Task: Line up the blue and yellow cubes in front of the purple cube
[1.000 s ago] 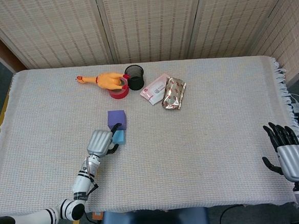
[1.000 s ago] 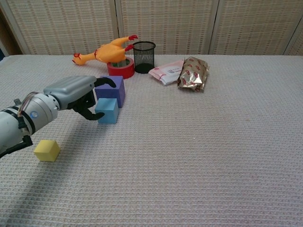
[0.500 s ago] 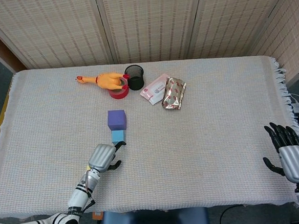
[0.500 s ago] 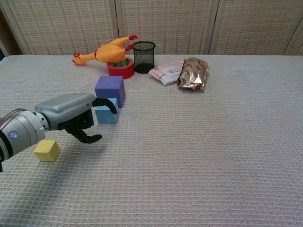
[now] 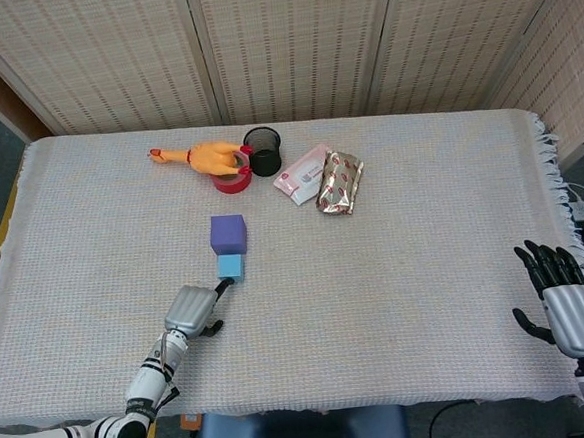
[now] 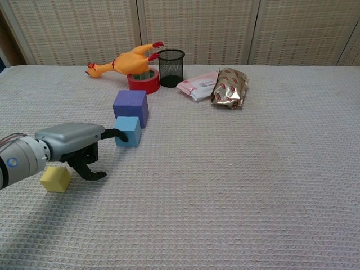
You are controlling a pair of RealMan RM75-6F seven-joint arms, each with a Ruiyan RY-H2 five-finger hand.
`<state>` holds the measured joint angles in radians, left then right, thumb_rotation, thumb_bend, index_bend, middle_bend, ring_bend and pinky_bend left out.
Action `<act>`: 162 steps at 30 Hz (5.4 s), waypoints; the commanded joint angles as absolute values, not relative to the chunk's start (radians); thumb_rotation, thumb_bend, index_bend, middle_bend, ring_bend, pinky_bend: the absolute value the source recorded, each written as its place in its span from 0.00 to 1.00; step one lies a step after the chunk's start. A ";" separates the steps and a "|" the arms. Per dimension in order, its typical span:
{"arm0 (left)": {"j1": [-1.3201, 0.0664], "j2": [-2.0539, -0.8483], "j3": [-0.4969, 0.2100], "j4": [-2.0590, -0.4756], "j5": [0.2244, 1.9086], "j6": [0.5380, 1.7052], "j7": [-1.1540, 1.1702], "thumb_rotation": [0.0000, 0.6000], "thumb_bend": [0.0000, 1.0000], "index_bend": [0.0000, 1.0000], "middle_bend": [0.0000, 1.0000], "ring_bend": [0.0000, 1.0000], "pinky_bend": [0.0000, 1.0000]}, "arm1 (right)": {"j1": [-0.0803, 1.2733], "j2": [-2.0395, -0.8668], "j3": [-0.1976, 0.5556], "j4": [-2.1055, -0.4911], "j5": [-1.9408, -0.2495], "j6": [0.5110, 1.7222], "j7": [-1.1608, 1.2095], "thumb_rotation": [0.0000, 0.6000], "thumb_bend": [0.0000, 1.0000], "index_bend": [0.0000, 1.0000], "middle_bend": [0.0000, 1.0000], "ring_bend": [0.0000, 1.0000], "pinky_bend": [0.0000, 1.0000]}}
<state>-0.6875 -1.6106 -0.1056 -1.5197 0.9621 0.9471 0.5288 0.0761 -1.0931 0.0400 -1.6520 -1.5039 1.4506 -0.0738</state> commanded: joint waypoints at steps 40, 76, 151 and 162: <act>-0.579 -1.379 -0.004 -1.752 1.099 1.073 0.367 1.00 0.35 0.21 1.00 1.00 1.00 | 0.069 -1.086 0.032 -1.662 -1.526 1.466 -0.061 1.00 0.04 0.00 0.00 0.00 0.00; -0.493 -1.468 0.001 -1.564 1.190 1.081 0.295 1.00 0.35 0.50 1.00 1.00 1.00 | 0.065 -1.087 0.025 -1.672 -1.541 1.468 -0.072 1.00 0.04 0.00 0.00 0.00 0.00; -0.686 -1.700 -0.157 -1.412 1.084 1.047 0.439 1.00 0.35 0.39 1.00 1.00 1.00 | 0.084 -1.089 0.031 -1.666 -1.494 1.420 -0.076 1.00 0.04 0.00 0.00 0.00 0.00; -0.591 -1.616 -0.062 -1.567 1.170 1.136 0.417 1.00 0.35 0.37 1.00 1.00 1.00 | 0.076 -1.077 0.020 -1.677 -1.528 1.443 -0.060 1.00 0.04 0.00 0.00 0.00 0.00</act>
<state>-0.6041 -1.6236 -0.0745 -1.5579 1.1620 1.1246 0.4155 0.0765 -1.0779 0.0203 -1.6765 -1.5270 1.4414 -0.0610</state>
